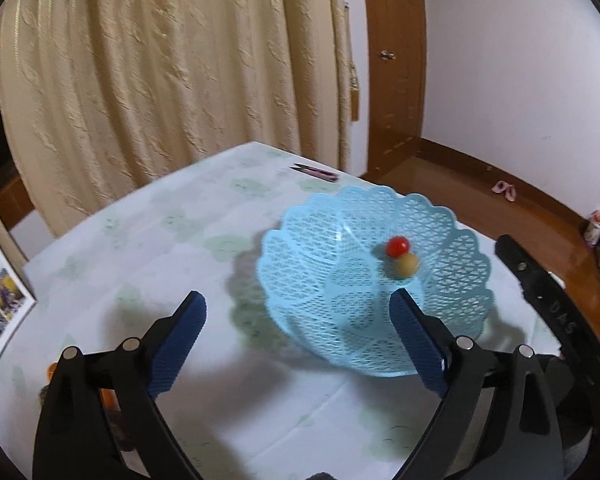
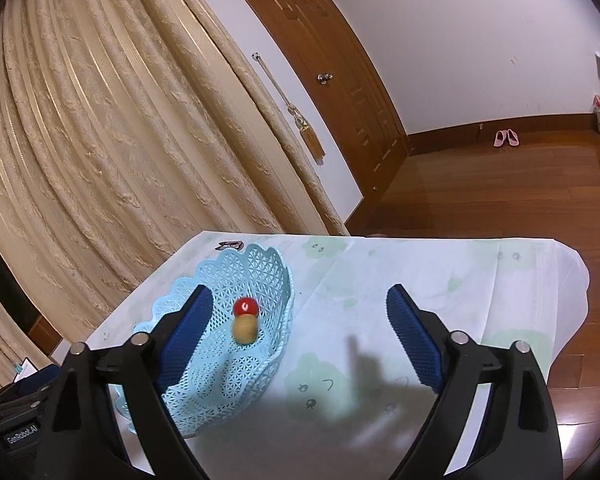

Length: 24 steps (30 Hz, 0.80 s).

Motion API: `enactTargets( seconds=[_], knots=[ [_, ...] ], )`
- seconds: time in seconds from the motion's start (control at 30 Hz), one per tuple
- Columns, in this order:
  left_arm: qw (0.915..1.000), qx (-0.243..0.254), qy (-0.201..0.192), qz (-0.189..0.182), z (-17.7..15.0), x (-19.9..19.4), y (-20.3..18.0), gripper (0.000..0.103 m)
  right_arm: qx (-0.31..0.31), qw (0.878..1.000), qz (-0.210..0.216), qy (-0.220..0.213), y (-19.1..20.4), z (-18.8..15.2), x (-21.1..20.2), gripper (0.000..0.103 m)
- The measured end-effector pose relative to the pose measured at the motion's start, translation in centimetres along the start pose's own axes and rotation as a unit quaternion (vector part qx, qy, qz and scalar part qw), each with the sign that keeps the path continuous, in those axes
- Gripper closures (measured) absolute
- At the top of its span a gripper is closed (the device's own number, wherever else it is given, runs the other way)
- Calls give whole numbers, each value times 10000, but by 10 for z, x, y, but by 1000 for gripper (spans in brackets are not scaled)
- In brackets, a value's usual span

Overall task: Organize fruits
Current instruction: 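Carry the yellow-brown fruit to the blue basket and release it with the left tool, then move both tools back toward the fruit cluster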

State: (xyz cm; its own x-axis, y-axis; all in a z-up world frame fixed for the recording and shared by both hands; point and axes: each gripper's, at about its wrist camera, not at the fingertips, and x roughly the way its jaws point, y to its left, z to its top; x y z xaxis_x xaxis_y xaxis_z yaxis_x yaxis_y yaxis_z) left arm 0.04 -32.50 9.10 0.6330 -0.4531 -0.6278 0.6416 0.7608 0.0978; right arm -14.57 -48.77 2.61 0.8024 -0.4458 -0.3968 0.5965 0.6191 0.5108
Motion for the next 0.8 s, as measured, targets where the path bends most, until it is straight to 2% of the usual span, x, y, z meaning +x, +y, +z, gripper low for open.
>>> enactTargets(
  seconds=[0.2,0.33,0.57,0.8],
  knots=[
    [9984,80,-148,535,-5,-12,12,10,-40,10000,-20,-16,2,0,0,9],
    [9965,45,-224,802,-10,-20,26,9,-304,9994,37,-161,16,-3,-7,7],
    [9947,-216,-231,983,-17,-31,53,9,-983,9935,494,-288,50,-21,-24,5],
    [9915,-445,-326,1182,-28,-48,78,9,-1270,9879,845,-276,72,-36,-35,5]
  ],
)
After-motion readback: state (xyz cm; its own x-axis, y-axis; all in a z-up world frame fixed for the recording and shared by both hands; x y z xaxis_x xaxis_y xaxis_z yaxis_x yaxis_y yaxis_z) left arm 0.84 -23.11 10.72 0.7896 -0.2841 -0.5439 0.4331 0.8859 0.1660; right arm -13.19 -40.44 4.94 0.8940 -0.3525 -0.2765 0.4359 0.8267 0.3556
